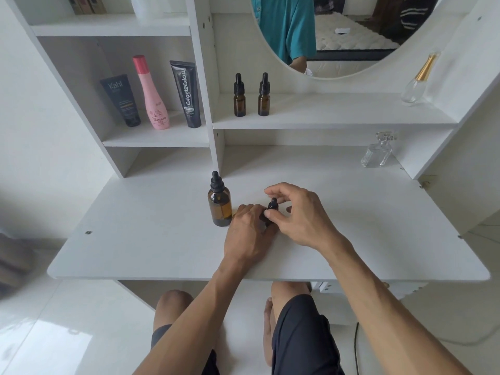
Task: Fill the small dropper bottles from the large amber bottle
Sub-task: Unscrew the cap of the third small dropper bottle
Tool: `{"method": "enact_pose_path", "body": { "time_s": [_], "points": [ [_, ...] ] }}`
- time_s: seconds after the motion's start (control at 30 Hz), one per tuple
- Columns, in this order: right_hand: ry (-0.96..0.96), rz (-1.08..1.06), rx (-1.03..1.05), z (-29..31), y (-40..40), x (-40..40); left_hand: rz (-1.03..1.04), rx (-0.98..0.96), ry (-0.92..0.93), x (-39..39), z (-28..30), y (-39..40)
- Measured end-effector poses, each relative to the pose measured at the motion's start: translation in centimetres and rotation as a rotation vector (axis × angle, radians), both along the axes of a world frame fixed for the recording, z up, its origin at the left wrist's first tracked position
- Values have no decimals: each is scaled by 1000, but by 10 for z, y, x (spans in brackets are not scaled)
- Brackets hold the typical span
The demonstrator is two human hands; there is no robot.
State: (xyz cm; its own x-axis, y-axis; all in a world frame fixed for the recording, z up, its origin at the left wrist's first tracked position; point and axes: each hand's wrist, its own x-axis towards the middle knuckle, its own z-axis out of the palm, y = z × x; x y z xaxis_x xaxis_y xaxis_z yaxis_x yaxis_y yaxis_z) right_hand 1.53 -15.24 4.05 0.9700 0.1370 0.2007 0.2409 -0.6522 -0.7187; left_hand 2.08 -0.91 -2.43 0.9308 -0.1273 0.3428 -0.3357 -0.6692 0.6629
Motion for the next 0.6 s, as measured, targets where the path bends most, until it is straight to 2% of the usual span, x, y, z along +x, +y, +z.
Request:
{"method": "enact_pose_path", "body": {
  "time_s": [0.43, 0.6],
  "points": [
    [-25, -45, -35, -3, 3, 1, 0, -8, 12, -1, 2, -1],
    [-86, -52, 58, 14, 2, 1, -14, -17, -1, -3, 4, 0]
  ]
}}
